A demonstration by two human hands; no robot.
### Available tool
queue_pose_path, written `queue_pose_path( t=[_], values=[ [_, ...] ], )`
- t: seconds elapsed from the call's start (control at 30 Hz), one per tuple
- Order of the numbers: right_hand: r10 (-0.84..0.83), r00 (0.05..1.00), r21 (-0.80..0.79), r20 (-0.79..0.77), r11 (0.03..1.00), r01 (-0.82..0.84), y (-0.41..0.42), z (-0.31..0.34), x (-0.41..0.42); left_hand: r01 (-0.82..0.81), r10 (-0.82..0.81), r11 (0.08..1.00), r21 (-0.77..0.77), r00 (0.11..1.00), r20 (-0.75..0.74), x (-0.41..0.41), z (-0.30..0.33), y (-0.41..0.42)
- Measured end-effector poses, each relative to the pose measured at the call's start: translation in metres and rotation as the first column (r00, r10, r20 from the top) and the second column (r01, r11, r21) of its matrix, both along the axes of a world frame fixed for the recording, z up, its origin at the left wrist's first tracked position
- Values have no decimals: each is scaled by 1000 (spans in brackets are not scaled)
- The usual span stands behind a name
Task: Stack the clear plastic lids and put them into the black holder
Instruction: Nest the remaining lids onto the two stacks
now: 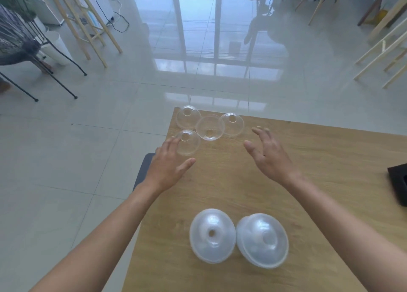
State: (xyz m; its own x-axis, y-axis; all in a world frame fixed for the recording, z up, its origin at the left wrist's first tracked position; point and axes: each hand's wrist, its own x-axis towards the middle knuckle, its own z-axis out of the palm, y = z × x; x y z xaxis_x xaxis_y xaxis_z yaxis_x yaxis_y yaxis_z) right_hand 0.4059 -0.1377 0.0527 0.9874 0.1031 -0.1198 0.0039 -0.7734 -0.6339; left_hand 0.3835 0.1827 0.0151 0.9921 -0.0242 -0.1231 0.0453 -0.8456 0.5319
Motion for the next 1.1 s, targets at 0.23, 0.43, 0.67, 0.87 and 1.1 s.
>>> queue_pose_path(
  t=[0.23,0.43,0.67,0.87,1.1],
  values=[
    [285,951,-382,-119,871,-309,34,-29,86,0,16,987,158,995,-95,52,-29,-4],
    [196,981,-363,-16,913,-188,18,-39,63,-7,11,986,164,1000,-28,32,-28,-4],
    [107,992,-264,-66,957,-121,-15,-44,3,-25,24,999,-22,998,-60,-15,-13,-13],
    [3,1000,-86,-14,996,-4,-31,-16,-47,-11,7,973,-232,1000,-17,-50,36,-13],
    [-79,996,153,35,986,72,-41,66,-130,111,-99,936,-334,994,52,-120,104,-17]
  ],
)
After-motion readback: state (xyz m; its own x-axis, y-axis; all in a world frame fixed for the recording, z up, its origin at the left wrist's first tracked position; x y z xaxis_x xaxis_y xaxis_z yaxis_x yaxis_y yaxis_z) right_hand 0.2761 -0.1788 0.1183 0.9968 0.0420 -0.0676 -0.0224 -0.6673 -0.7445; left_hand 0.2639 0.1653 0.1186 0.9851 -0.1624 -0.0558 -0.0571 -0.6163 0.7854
